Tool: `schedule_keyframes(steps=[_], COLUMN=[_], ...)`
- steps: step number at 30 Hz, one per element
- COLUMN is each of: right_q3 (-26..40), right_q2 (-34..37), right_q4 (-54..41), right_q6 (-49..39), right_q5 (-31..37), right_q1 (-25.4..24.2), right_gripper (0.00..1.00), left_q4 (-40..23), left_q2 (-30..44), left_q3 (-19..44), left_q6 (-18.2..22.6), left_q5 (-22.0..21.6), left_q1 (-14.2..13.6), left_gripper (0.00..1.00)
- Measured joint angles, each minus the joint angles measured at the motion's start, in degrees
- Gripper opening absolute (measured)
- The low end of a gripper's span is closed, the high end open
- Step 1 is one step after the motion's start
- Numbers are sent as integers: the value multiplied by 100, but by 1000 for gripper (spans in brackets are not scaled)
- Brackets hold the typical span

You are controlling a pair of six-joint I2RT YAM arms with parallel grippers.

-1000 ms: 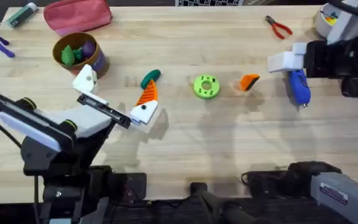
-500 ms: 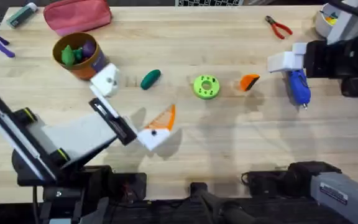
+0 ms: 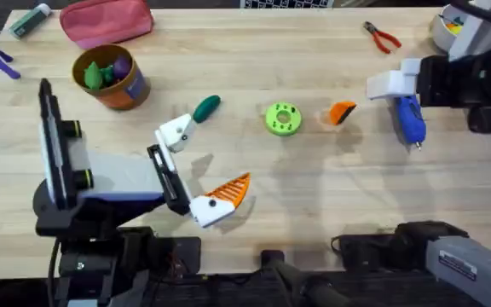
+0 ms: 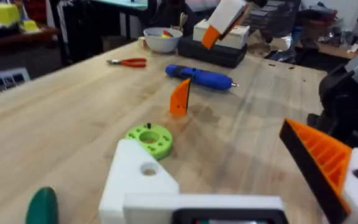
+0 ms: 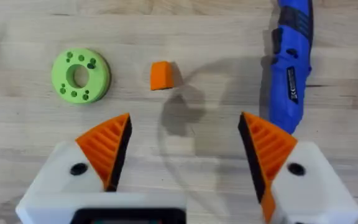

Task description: Pick up the gripper from the table and insert it into the empty holder that is missing its gripper. Then pick up a screw, insert it into the mounting hole, and use the screwdriver to tighten it. Finally, clean up the table by picking up the vegetable and placing it into the bucket.

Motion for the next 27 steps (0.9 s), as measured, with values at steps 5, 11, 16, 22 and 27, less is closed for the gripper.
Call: schedule_keyframes(steps=[5,11,16,22,27], right_q3=[0,0,0,0,0], right_q2=[0,0,0,0,0], right_q4=[2,2,2,2,2], right_q6=[0,0,0,0,0], right_q5=[0,0,0,0,0], right_q1=[0,0,0,0,0], right_gripper=[994,994,994,994,992], left_q4=[-445,-700,-718,-729,-729], left_q2=[-2,-2,-2,-1,-2], left_q3=[-2,-2,-2,-2,0], left_q6=[-52,241,651,875,921], left_q5=[-71,-90,-61,-26,-24], left_q1=[0,0,0,0,0], left_gripper=[986,985,988,987,987])
